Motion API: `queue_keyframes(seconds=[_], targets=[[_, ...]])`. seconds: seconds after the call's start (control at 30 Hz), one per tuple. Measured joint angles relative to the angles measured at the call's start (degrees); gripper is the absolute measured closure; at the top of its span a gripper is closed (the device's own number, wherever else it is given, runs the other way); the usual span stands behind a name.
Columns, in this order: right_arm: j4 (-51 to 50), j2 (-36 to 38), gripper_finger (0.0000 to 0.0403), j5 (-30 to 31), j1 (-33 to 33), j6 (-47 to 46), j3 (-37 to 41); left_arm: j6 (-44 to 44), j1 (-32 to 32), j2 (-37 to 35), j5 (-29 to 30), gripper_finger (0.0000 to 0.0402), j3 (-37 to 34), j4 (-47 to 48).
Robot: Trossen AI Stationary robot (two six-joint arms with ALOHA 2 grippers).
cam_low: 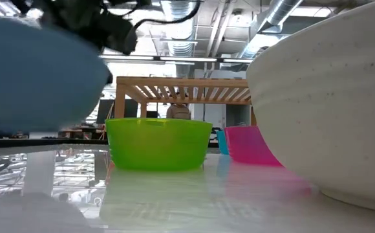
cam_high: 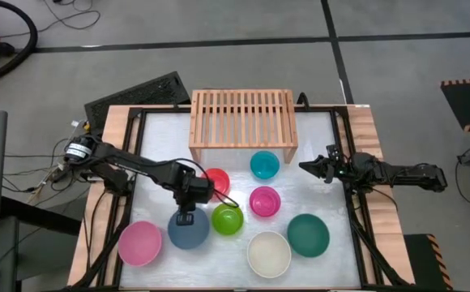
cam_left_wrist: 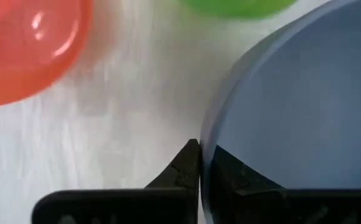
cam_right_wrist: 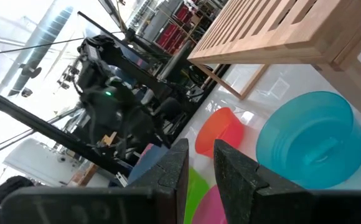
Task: Place and stack bowls onto a shelf
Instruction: Put the left blue bowl on the shelf
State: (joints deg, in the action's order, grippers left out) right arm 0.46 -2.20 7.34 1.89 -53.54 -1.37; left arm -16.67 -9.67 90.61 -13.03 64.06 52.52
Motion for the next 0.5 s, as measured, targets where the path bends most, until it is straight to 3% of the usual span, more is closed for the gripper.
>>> queue_keyframes(seconds=[0.13,0.27,0.4,0.5], targets=[[0.0,0.0,0.0300,0.0,0.0,0.0,0.0,-7.1,1.4,0.0,0.0,0.0401,8.1,4.8],[0.0,0.0,0.0300,0.0,0.0,0.0,0.0,-13.1,5.3,0.0,3.6,0.0401,20.2,14.8],[0.0,0.0,0.0300,-0.2,0.0,-1.7,0.0,-16.0,11.9,0.1,9.2,0.0401,33.5,21.9],[0.0,0.0,0.0300,-0.2,0.0,-1.7,0.0,-15.1,19.4,0.4,9.9,0.0401,42.1,23.3]])
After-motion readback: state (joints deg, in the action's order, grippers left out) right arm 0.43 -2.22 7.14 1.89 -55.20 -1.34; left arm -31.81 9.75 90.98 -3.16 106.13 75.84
